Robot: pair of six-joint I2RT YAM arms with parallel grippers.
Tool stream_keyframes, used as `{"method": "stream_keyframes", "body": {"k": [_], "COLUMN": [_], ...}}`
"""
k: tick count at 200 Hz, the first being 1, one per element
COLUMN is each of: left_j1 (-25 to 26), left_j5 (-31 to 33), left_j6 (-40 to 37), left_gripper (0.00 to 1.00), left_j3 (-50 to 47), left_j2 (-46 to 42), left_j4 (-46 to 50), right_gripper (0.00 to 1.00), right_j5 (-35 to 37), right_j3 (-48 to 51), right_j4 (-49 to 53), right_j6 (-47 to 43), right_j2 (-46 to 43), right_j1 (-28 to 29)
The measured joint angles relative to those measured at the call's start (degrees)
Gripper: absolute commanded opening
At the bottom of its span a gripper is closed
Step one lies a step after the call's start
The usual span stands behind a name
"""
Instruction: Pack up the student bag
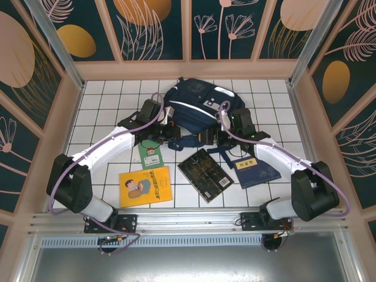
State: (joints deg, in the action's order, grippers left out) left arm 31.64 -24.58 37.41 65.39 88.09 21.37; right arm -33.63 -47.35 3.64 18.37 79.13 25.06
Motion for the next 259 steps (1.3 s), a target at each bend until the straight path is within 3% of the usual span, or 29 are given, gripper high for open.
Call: {"method": "stream_keyframes", "body": {"k": [16, 46, 107, 182, 259], "left_j1": [0.2, 0.6, 0.8, 0.6, -2.3], "left_j5": [-0.3, 1.1, 13.4, 11.7, 8.0], "left_j6": [-0.7, -2.6, -8.4, 9.3, 24.3], "left_gripper": [0.49, 0.52, 0.62, 0.7, 0.59], "left_j3": [0.3, 1.2, 8.4, 9.5, 4.3], "left_j2": [0.7, 1.0, 1.8, 11.6, 15.0], "left_j4": [0.6, 4.1, 9.8, 3.0, -10.1], "right_gripper": [0.77, 0.73, 0.69, 0.67, 0.66], "right_j5": [0.5, 0.8, 7.3, 15.8, 17.3], "right_j3": [1.9, 9.1, 17.8, 20.4, 22.3], "right_j4": [-2.3, -6.7, -8.8, -7.7, -8.7], "right_j6": [1.3, 5.2, 11.0, 17.7, 19.8], "right_j2": [-0.8, -5.8, -19.0, -23.4, -25.1], "right_j1": [-0.2, -0.5, -0.5, -0.5, -0.5]}}
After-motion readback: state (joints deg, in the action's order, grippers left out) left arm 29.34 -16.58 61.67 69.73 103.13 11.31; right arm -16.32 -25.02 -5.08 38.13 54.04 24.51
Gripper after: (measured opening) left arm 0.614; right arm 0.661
